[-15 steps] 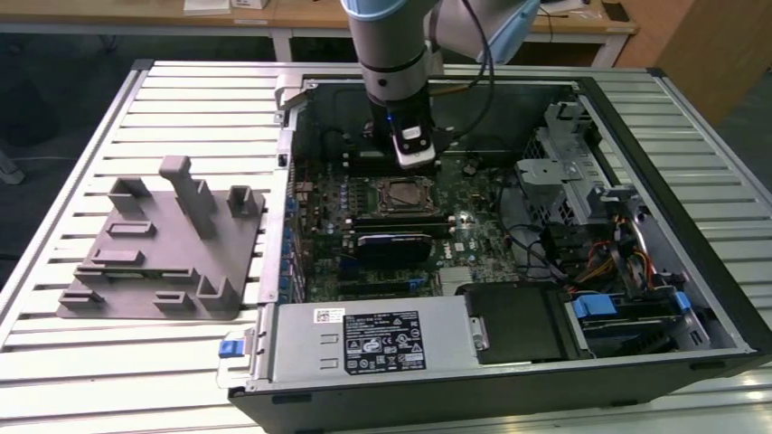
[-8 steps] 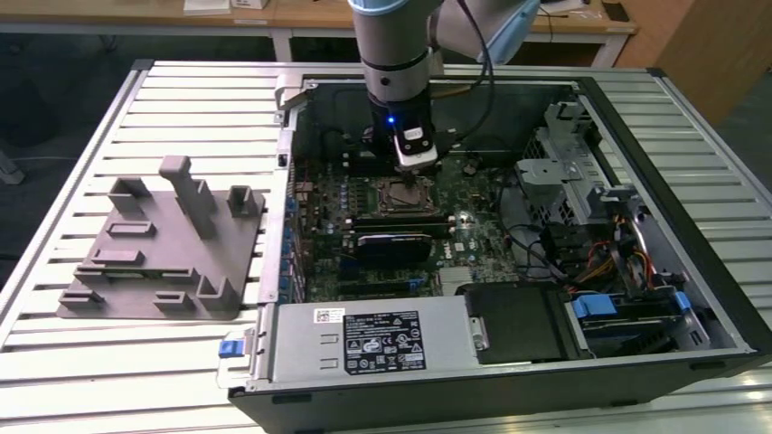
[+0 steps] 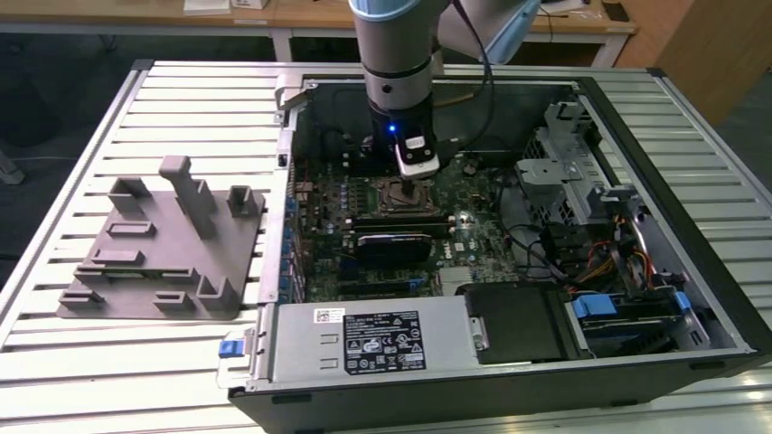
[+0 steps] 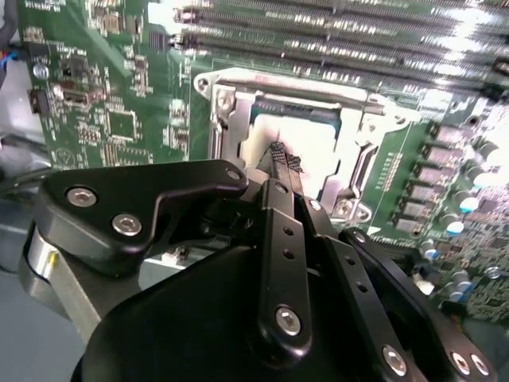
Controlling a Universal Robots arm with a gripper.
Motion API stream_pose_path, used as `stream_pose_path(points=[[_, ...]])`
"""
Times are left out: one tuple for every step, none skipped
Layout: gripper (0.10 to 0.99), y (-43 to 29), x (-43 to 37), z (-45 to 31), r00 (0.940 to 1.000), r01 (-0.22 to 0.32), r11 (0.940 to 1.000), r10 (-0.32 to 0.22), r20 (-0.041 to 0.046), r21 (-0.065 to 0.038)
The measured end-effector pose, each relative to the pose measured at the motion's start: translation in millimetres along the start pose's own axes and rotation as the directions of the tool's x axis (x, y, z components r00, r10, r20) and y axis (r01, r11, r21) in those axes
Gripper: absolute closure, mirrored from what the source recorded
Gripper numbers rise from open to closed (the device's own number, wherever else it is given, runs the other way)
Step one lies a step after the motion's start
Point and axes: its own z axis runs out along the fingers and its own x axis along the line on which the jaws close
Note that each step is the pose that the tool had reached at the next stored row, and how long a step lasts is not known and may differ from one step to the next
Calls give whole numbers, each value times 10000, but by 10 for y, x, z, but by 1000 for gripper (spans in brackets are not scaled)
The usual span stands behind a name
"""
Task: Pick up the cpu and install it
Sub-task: 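Install the first cpu locking lever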
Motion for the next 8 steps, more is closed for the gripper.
stream_pose_path(points=[[980,-9,-4,0,10000,-1,10000,1,-11,7],[980,-12,-5,0,10000,-1,10000,1,-16,9],[980,-12,-5,0,10000,-2,10000,2,-16,8],[980,-12,-5,0,10000,-2,10000,2,-17,10],[980,-13,-5,0,10000,-2,10000,2,-17,9],[980,-14,-6,-1,10000,-1,10000,1,-17,10],[980,-14,-6,0,10000,-1,10000,1,-17,9],[980,-14,-6,-1,10000,-1,10000,1,-17,10]])
